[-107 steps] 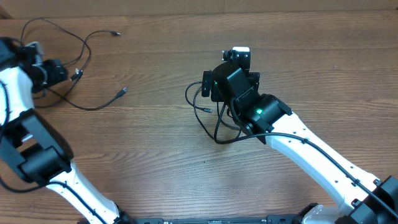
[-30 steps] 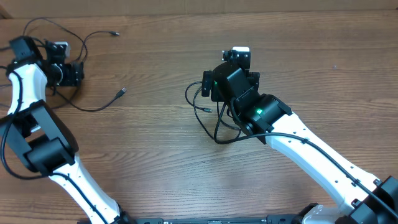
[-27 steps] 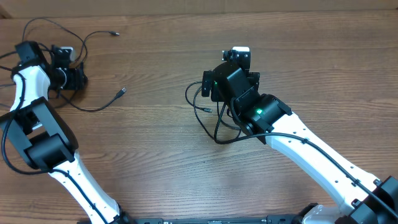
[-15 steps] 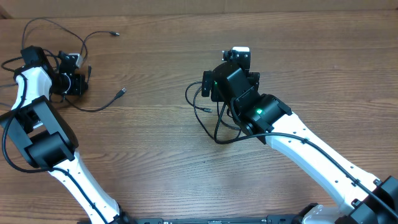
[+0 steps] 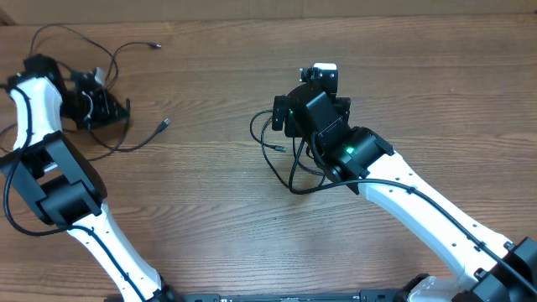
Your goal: Untangle cables
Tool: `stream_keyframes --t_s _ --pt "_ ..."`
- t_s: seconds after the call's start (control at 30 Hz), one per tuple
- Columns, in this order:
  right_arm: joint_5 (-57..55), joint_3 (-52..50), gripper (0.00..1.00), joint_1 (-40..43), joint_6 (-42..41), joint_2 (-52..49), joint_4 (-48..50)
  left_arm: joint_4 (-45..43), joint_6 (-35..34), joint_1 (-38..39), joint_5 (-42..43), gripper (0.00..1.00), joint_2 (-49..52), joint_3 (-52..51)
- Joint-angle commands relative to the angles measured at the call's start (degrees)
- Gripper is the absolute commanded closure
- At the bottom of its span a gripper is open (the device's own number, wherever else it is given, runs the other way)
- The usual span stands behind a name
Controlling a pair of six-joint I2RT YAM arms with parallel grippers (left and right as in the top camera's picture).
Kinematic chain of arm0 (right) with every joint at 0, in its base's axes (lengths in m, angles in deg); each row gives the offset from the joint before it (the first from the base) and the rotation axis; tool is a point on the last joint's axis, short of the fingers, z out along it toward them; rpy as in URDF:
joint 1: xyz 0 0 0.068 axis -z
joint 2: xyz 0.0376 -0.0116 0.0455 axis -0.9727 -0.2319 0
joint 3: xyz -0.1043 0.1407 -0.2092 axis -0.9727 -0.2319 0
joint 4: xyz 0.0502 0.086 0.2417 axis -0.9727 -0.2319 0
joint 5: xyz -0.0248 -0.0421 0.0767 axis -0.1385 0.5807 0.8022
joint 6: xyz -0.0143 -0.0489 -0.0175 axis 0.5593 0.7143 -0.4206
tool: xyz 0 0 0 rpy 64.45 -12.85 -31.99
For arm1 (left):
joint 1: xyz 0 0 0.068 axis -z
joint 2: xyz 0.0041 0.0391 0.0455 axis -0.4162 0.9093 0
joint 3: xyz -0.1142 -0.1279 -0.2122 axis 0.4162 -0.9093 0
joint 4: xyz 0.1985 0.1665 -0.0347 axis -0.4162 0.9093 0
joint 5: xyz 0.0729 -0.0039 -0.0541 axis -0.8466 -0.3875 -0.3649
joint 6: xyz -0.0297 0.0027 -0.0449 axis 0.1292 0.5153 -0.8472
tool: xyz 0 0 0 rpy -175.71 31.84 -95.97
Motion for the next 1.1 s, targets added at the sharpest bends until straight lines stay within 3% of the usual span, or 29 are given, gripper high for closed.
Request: stream_keyframes --t_s 0.0,0.03,0.1,0.23,0.3,0.53,0.73,0.97,1.0,1.07 --pt "-0.85 0.39 0.0 -0.11 -0.22 1.38 0.28 5.46 -3.04 0.42 13.64 0.21 -0.11 10.36" --pt "-0.83 0.39 0.0 -0.11 -0.24 1.38 0.31 6.8 -3.98 0.46 13.73 0.13 -0.11 12.37" --pt "-0.83 0.39 0.0 -0.11 -0.24 1.38 0.31 9.03 -5.55 0.81 14.25 0.09 -0.11 15.37" --pt "-0.83 0.39 0.0 -0.11 -0.22 1.38 0.28 14.58 -5.64 3.06 30.34 0.01 -0.09 17.25" --pt "-0.83 0.39 0.0 -0.11 -0.22 1.38 0.31 16.59 -5.46 5.03 33.7 0.0 -0.07 16.79" --pt "8.04 0.39 0.0 -0.11 -0.79 1.38 2.29 17.68 -3.08 21.94 18.91 0.0 -0.07 16.57" --pt "4.35 0.61 0.0 2.95 -2.08 3.82 -2.56 13.79 -12.39 35.04 -0.24 0.0 0.2 16.57" --pt "5.68 0.61 0.0 23.41 -5.81 8.39 -16.06 8.0 -12.52 46.34 -12.74 0.01 0.37 16.55" --pt "5.66 0.55 0.0 27.63 -5.81 8.22 -18.45 6.23 -12.52 47.8 -15.74 0.06 0.37 16.24" --pt "5.66 0.55 0.0 31.36 -5.81 8.0 -20.11 3.41 -11.93 48.94 -16.74 0.07 0.37 15.21"
